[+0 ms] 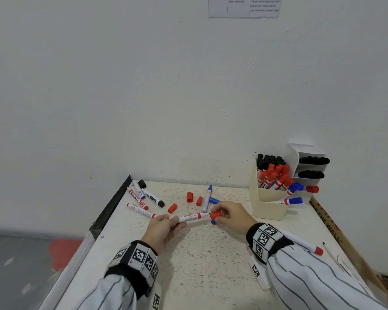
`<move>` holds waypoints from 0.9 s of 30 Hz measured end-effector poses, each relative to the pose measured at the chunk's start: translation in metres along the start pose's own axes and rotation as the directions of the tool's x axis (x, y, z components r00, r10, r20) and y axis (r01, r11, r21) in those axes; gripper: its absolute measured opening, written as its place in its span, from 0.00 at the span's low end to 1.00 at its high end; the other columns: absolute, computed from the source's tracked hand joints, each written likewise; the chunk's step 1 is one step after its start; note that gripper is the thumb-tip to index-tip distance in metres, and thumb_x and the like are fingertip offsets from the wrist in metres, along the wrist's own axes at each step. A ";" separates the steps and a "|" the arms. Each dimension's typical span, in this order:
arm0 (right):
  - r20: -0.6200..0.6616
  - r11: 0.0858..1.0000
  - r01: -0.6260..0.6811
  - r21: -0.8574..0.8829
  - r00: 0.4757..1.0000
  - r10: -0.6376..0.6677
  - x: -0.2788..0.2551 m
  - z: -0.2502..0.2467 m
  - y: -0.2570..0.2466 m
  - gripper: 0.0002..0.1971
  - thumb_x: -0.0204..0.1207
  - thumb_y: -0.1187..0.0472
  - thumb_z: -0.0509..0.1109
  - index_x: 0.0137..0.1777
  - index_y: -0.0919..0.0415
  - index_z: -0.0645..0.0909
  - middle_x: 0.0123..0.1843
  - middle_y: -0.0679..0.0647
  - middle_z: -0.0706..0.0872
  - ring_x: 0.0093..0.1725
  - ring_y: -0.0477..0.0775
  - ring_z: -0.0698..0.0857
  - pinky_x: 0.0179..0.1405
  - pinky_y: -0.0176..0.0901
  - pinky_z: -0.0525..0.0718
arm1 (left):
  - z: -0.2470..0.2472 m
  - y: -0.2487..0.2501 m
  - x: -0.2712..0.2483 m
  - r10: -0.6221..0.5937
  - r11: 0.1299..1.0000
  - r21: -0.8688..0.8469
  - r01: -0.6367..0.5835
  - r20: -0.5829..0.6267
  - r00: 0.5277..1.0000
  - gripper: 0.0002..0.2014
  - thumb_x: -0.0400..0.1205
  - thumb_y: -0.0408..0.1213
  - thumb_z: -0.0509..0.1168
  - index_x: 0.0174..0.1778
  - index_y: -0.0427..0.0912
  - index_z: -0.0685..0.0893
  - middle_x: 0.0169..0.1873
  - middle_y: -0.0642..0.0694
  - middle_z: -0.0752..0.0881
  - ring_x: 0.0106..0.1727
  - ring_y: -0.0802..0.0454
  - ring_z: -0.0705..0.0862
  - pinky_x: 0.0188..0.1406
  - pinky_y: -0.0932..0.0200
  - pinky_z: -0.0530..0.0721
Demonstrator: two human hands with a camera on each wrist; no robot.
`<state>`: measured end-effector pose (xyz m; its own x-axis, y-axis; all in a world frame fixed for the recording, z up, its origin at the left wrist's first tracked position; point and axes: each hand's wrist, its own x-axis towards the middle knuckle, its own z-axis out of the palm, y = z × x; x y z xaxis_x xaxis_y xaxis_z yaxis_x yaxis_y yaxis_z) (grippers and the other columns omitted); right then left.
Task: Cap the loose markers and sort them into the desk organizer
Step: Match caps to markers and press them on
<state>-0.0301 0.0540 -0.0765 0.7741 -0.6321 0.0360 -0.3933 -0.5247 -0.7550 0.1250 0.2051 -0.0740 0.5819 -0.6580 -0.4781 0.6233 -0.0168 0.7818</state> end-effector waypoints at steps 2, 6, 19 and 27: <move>-0.057 1.000 0.004 -0.002 0.998 -0.004 -0.001 0.001 0.001 0.10 0.73 0.69 0.70 0.48 0.53 0.81 0.47 0.52 0.81 0.42 0.48 0.76 0.36 0.23 0.76 | 0.001 0.000 -0.002 -0.004 1.000 0.005 0.004 -0.004 1.000 0.11 0.80 0.19 0.61 0.41 0.37 0.68 0.55 0.26 0.80 0.26 0.45 0.89 0.24 0.61 0.88; -0.047 1.000 -0.014 0.001 0.999 0.014 -0.003 0.001 0.003 0.12 0.74 0.71 0.68 0.48 0.51 0.80 0.49 0.50 0.81 0.43 0.46 0.78 0.37 0.24 0.77 | 0.001 -0.001 -0.003 -0.018 0.999 0.036 0.017 0.004 1.000 0.10 0.80 0.19 0.62 0.41 0.36 0.69 0.53 0.28 0.80 0.26 0.45 0.89 0.20 0.63 0.86; 0.092 0.956 -0.245 0.161 0.968 0.233 -0.016 -0.011 0.021 0.06 0.79 0.69 0.63 0.51 0.59 0.78 0.39 0.57 0.80 0.27 0.47 0.76 0.25 0.36 0.80 | 0.003 -0.008 -0.007 -0.058 0.995 0.077 0.056 0.024 0.998 0.11 0.80 0.18 0.61 0.40 0.37 0.68 0.51 0.26 0.81 0.24 0.45 0.88 0.22 0.61 0.87; 0.002 0.997 -0.078 -0.019 0.997 0.078 -0.011 -0.016 0.019 0.09 0.76 0.67 0.66 0.50 0.50 0.78 0.51 0.49 0.81 0.38 0.38 0.76 0.37 0.22 0.73 | 0.007 -0.012 -0.005 -0.064 0.997 0.040 0.064 0.000 0.998 0.10 0.79 0.18 0.62 0.45 0.36 0.69 0.53 0.26 0.81 0.25 0.44 0.88 0.20 0.61 0.87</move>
<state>-0.0537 0.0419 -0.0812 0.7421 -0.6698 -0.0241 -0.4616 -0.4847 -0.7429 0.1113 0.2035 -0.0782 0.5406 -0.6557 -0.5270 0.6377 -0.0892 0.7651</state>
